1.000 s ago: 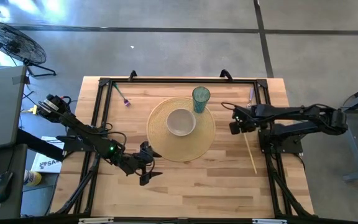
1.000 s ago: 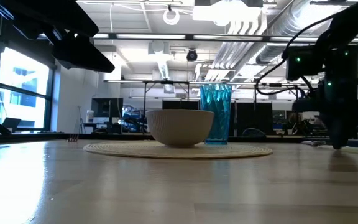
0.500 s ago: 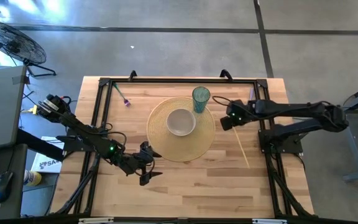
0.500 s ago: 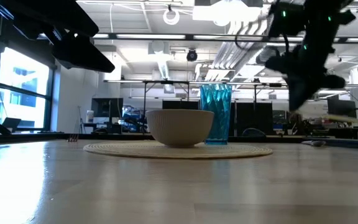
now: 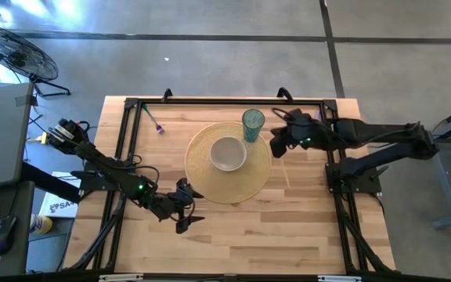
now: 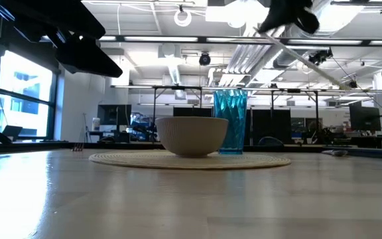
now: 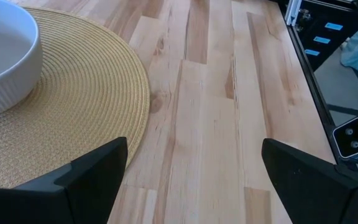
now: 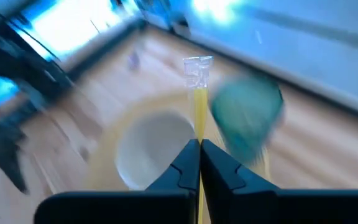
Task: Pick & Place Utensil
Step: Put the yellow straw into the blue cup
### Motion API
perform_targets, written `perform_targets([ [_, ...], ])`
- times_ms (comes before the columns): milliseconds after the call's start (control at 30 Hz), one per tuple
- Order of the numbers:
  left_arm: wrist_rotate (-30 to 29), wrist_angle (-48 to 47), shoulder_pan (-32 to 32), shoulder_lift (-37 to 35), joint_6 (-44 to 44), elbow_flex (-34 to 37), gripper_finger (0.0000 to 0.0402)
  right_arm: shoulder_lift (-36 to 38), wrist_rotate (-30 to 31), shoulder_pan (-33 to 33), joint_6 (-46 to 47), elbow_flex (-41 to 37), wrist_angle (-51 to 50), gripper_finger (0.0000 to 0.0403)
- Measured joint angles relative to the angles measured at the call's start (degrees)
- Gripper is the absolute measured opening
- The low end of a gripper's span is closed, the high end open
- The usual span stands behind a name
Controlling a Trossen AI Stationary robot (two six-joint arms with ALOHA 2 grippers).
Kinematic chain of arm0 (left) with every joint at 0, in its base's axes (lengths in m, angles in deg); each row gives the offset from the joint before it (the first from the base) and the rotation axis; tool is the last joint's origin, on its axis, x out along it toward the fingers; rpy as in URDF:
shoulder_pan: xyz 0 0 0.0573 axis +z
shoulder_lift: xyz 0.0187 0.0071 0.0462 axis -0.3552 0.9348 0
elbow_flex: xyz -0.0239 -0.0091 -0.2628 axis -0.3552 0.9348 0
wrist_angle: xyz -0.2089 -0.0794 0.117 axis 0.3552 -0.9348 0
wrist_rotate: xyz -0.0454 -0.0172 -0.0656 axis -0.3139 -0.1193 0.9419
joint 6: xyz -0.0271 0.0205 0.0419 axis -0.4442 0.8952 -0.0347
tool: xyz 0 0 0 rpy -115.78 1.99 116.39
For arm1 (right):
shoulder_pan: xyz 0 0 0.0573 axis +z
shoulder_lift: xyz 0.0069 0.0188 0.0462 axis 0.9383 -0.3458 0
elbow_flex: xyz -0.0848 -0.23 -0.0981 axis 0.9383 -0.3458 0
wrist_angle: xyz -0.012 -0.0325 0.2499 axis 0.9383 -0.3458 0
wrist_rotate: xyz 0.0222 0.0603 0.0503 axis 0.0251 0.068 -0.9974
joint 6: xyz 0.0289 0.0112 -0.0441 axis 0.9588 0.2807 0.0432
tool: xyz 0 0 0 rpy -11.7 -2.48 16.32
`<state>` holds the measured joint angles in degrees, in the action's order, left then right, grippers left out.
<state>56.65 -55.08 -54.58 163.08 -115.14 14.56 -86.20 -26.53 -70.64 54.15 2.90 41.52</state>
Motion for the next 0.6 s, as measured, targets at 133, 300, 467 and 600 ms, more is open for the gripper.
perform_targets([
  [133, 0.0, 0.0, 0.0, 0.0, 0.0, 0.0, 0.0367, 0.0, 3.5, 0.5, -9.0, -0.5, 13.9, 0.0001],
  [300, 0.0, 0.0, 0.0, 0.0, 0.0, 0.0, 0.0367, -0.9, 11.7, 0.4, -21.1, -2.2, 30.1, 0.0001],
  [467, 0.0, 0.0, 0.0, 0.0, 0.0, 0.0, 0.0367, -1.0, 17.3, -0.8, -30.0, -5.7, 47.0, 0.0002],
  [600, 0.0, 0.0, 0.0, 0.0, 0.0, 0.0, 0.0367, -1.2, 17.7, -3.8, -36.1, -10.2, 59.9, 0.0002],
])
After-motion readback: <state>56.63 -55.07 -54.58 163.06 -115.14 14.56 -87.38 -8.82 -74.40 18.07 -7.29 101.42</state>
